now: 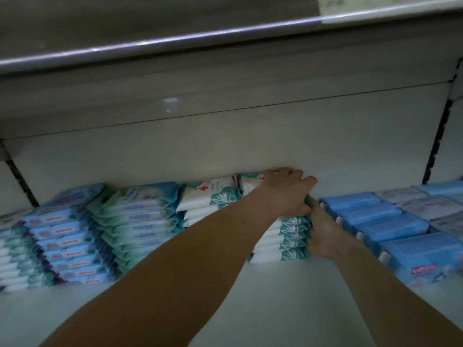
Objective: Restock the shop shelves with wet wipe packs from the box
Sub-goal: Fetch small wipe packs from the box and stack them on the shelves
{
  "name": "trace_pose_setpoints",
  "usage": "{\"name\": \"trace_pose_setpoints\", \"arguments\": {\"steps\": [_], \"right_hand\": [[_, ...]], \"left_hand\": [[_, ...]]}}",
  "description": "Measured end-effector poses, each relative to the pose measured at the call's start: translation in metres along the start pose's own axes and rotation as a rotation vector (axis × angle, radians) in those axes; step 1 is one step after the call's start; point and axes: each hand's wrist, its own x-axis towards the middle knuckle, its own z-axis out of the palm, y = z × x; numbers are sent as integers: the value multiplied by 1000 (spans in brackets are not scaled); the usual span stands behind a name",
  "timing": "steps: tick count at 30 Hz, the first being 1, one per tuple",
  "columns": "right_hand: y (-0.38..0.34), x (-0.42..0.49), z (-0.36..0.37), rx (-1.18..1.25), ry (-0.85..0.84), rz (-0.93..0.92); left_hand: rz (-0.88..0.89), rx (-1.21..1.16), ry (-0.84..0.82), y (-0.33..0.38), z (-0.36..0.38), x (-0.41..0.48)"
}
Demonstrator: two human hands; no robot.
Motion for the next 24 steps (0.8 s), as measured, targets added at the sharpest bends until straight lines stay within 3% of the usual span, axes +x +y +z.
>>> {"name": "trace_pose_setpoints", "arguments": {"steps": [10,14,18,24], "right_hand": [[2,4,4,-26,-7,45],[-10,-6,4,-55,-3,67],[-25,-3,-2,-155,77,78],[-39,-15,27,-288,-81,92]], "left_hand": [[5,-57,17,-11,-7,-18],[-129,-205,13,-31,-13,-42],[-324,-186,-75,-63,-13,-79],[-464,-146,-175,-84,4,-110]]}}
